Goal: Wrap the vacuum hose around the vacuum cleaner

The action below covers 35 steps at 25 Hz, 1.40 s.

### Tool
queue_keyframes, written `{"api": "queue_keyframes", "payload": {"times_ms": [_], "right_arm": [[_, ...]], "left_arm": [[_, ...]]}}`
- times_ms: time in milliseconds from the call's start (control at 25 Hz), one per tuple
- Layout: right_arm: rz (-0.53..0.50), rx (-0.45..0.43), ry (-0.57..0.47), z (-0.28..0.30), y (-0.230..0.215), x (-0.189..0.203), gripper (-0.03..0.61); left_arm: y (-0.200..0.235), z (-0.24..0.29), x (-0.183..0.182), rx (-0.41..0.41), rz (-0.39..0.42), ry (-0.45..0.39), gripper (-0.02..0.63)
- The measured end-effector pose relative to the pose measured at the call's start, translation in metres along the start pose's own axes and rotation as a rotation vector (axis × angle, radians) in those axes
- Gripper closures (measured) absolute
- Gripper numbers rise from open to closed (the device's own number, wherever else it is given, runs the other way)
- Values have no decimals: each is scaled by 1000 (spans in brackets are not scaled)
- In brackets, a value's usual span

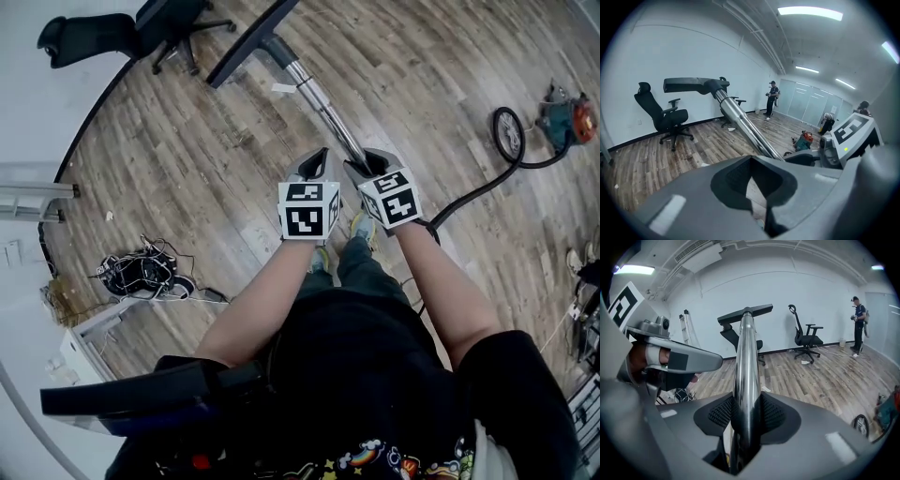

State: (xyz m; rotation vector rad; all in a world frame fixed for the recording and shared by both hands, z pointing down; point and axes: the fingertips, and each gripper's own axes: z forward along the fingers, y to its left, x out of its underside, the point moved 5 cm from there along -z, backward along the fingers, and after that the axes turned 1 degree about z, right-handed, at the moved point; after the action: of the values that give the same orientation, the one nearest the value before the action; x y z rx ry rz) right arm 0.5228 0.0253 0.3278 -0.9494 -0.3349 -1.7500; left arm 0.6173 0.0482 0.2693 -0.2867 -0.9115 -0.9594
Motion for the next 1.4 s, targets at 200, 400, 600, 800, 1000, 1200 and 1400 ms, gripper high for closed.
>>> {"api": "queue_keyframes", "payload": {"times_ms": [200,400,600,800,1000,1200,1400], "right_arm": [[76,7,-43,-4,-52,-19,393],[156,51,-69,-4,-96,-35,393],[235,123,-94,9,-146,-57,393],[348,246,-135,35,-217,-105,393],[426,371,-213,44,-266,-139,393],[487,480,-287,51,-326,-172,393],[562,552,-337,33,-389,-172,393]], "left_arm": [[-19,38,-38,-3,44,-5,612],[-29,78,-72,58,112,16,612],[-38,143,-111,172,196,45,612],[-41,230,-177,349,313,86,612],[-40,273,-232,479,447,84,612],[-29,325,-282,549,513,86,612],[-60,371,-303,602,553,118,612]]}}
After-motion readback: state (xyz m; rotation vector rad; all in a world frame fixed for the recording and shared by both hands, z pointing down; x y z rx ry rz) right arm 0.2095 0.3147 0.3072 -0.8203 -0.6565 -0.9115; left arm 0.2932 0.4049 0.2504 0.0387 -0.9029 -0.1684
